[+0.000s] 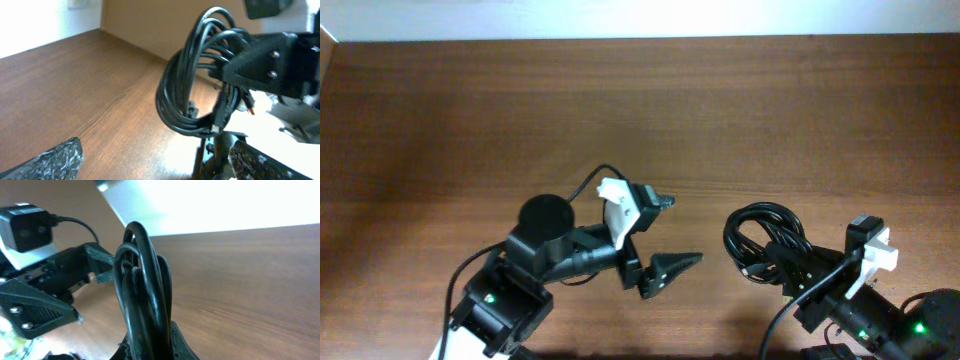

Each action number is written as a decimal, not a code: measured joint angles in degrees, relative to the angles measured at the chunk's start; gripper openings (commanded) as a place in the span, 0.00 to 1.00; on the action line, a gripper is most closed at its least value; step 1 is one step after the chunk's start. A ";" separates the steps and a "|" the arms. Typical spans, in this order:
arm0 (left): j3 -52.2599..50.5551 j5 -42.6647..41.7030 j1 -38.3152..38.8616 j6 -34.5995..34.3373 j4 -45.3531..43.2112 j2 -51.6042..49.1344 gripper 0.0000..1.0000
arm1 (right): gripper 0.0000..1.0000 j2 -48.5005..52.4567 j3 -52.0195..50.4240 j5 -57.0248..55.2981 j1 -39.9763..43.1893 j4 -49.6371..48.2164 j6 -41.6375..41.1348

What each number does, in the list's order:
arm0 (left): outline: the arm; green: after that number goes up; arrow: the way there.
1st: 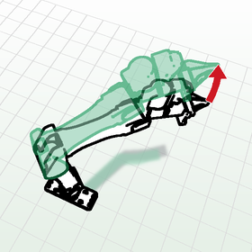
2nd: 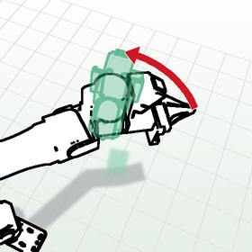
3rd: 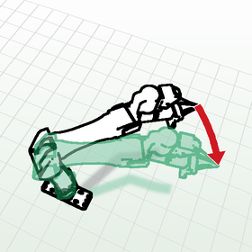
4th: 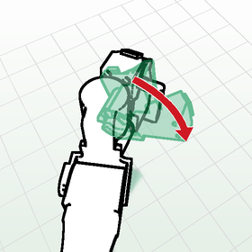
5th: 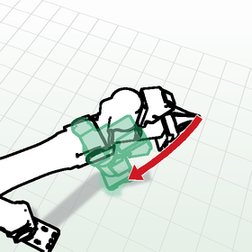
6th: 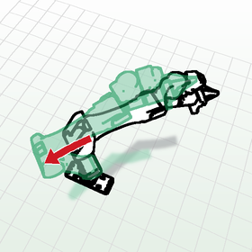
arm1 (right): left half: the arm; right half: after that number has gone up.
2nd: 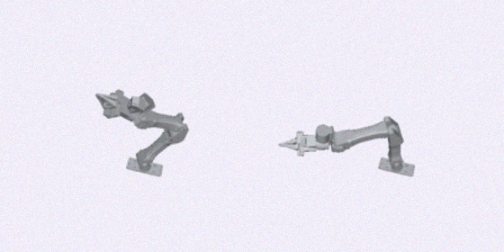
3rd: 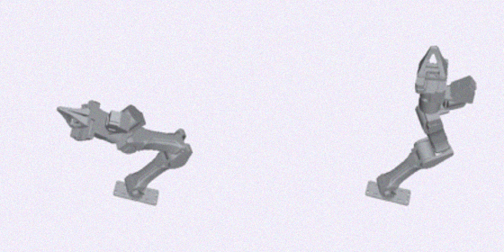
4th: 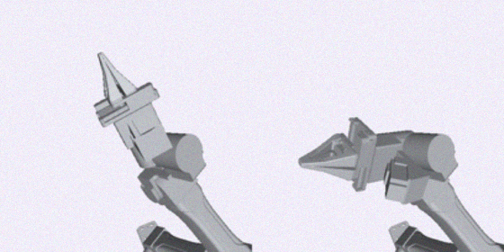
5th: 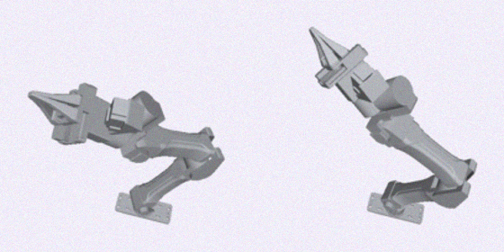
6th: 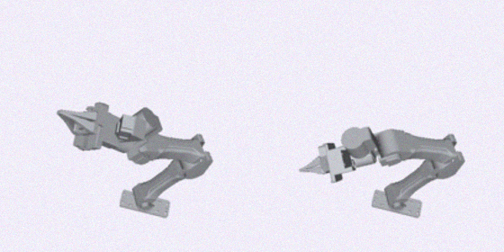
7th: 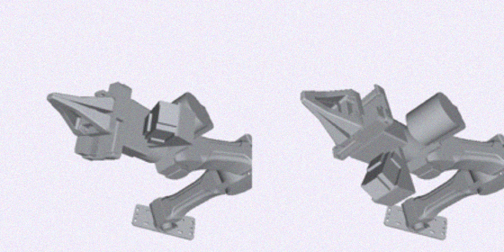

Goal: Untangle cables

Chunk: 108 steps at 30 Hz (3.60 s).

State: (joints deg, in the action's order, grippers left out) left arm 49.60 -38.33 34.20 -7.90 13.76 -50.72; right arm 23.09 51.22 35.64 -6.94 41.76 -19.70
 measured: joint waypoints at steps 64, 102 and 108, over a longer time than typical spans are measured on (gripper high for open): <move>-0.31 -42.53 -1.25 -15.56 -38.49 -20.70 0.00 | 0.05 0.11 -0.13 14.62 0.22 -13.27 16.79; -0.28 -18.29 -1.33 3.41 -21.73 -21.42 0.00 | 0.79 0.24 -0.07 6.95 0.50 -5.95 22.77; -0.28 -21.94 -1.33 12.68 -21.42 -21.42 0.00 | 0.64 0.50 0.15 2.05 0.50 4.74 30.64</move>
State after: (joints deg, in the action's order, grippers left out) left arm 49.32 -60.27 32.86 4.78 -7.66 -72.14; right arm 23.59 51.37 37.69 -6.44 46.50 10.94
